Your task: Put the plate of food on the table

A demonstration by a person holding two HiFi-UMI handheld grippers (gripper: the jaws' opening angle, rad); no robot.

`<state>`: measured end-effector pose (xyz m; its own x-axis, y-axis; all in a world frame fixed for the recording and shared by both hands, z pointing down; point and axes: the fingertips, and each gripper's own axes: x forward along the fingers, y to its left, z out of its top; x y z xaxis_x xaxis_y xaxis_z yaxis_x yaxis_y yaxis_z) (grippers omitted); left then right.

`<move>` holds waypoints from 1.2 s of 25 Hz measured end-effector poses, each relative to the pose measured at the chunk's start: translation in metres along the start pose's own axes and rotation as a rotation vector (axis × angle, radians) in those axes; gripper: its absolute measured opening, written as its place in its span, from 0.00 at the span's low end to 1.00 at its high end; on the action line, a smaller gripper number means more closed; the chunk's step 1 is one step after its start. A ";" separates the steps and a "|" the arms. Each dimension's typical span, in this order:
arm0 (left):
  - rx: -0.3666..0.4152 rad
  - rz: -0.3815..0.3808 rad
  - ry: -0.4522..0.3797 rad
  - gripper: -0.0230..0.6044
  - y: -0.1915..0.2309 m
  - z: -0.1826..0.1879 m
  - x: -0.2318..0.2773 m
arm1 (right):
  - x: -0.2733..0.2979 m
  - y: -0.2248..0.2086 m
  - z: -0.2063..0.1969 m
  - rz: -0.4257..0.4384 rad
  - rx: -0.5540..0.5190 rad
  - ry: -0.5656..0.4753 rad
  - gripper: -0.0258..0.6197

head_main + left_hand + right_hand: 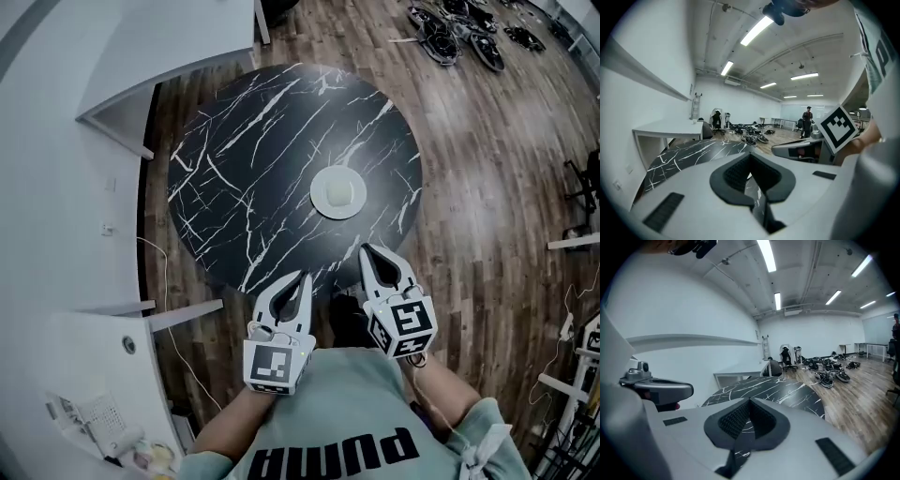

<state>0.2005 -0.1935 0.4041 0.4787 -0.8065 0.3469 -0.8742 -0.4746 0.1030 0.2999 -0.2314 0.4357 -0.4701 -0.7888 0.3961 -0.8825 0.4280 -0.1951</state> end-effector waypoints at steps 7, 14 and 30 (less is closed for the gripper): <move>0.003 -0.015 -0.123 0.05 -0.030 0.000 -0.109 | -0.096 0.091 0.001 -0.004 -0.048 -0.091 0.05; -0.018 0.019 -0.172 0.05 -0.057 0.010 -0.173 | -0.163 0.123 0.024 0.002 -0.108 -0.188 0.05; 0.049 0.092 -0.186 0.05 -0.179 0.026 -0.156 | -0.266 0.040 0.021 0.027 -0.154 -0.223 0.05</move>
<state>0.2841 0.0082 0.3072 0.4078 -0.8963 0.1745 -0.9121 -0.4088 0.0314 0.3897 -0.0139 0.3033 -0.5000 -0.8467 0.1820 -0.8650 0.4984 -0.0577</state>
